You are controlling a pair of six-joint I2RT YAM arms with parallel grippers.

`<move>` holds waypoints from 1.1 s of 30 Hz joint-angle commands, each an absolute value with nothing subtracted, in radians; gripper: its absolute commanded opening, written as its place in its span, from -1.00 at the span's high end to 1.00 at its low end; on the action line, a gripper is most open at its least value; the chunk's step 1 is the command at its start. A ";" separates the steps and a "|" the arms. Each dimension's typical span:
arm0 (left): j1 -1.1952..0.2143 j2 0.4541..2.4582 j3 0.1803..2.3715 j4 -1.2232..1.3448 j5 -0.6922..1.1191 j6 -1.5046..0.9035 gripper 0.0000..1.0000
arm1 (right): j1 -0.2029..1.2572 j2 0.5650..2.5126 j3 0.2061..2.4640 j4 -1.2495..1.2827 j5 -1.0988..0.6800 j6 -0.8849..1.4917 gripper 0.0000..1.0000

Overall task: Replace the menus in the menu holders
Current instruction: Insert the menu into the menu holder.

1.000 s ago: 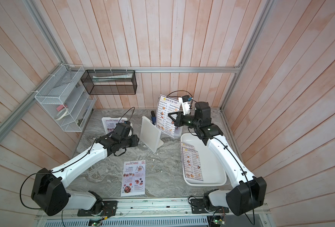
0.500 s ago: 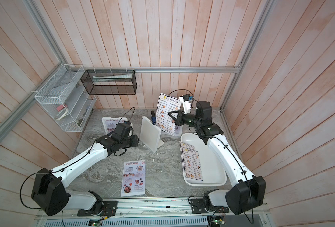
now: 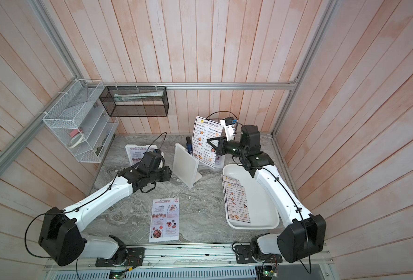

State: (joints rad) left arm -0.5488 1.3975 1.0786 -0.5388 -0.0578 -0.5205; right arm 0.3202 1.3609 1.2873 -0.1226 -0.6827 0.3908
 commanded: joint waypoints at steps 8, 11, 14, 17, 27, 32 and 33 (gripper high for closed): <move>-0.553 1.399 1.090 -0.541 -0.070 -0.523 0.08 | 0.311 1.369 1.265 -0.084 -0.708 0.388 0.94; -0.554 1.400 1.090 -0.541 -0.070 -0.522 0.08 | 0.311 1.356 1.264 -0.062 -0.719 0.396 0.94; -0.554 1.401 1.092 -0.541 -0.069 -0.523 0.08 | 0.311 1.352 1.272 -0.067 -0.717 0.393 0.94; -0.555 1.403 1.094 -0.541 -0.069 -0.523 0.08 | 0.309 1.354 1.272 -0.073 -0.715 0.390 0.94; -0.557 1.399 1.092 -0.543 -0.071 -0.525 0.08 | 0.300 1.355 1.261 -0.048 -0.718 0.394 0.94; -0.560 1.404 1.097 -0.541 -0.069 -0.525 0.08 | 0.297 1.362 1.263 -0.044 -0.727 0.397 0.94; -0.560 1.403 1.097 -0.541 -0.069 -0.525 0.08 | 0.298 1.365 1.262 -0.047 -0.730 0.397 0.94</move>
State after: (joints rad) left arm -0.5545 1.3975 1.0786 -0.5392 -0.0578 -0.5205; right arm 0.3023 1.3640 1.2713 -0.0681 -0.7086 0.3923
